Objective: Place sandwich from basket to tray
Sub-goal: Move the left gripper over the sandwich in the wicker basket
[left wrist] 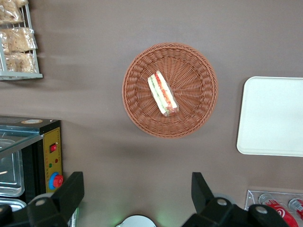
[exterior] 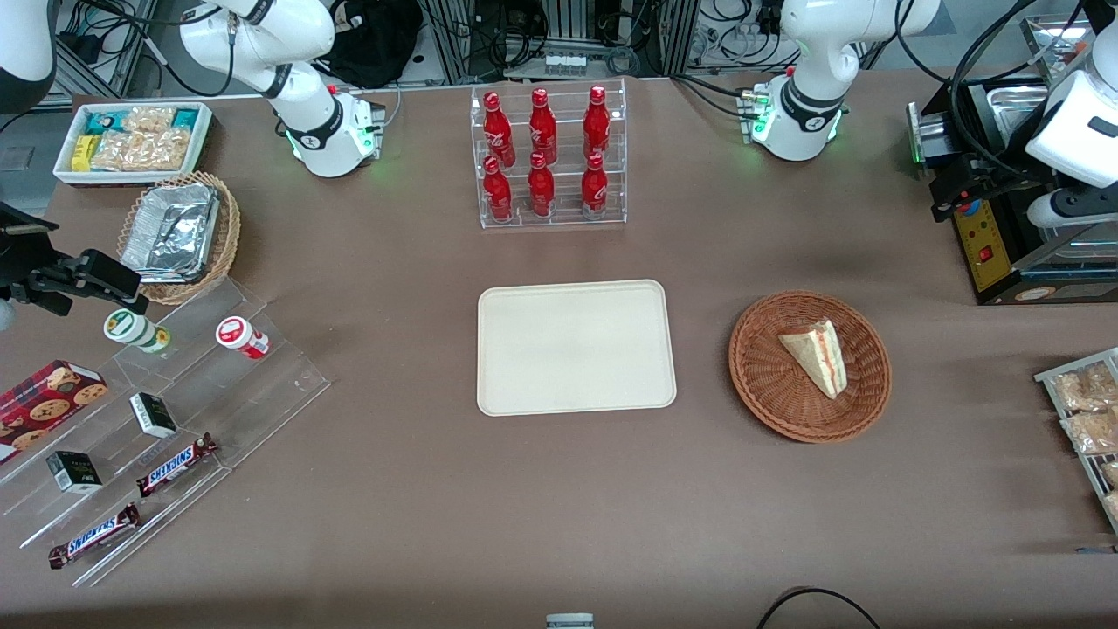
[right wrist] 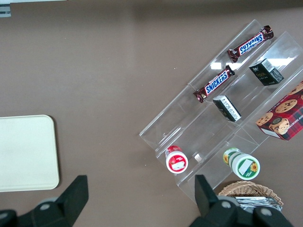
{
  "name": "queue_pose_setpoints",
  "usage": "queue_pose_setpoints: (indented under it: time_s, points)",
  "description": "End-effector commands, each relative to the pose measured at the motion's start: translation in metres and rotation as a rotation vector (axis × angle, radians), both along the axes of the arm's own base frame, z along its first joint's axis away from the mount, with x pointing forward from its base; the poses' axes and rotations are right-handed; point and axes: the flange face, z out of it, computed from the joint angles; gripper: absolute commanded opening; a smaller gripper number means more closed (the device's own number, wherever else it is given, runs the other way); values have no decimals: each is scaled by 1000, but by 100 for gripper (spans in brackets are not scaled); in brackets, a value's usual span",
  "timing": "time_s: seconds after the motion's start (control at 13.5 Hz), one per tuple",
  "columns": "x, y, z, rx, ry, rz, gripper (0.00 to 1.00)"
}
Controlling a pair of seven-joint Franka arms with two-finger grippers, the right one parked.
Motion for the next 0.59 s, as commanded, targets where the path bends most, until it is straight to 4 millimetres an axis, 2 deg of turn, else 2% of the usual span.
queue_pose_setpoints:
  time_s: [0.0,0.07,0.22,0.37,0.52]
  points:
    - [-2,-1,1,-6,13,21,100]
    - [-2,0,-3,-6,26,18,100]
    - [8,2,-29,3,69,25,100]
    - [19,2,-82,4,106,25,100]
    - [19,-1,-139,5,81,50,100]
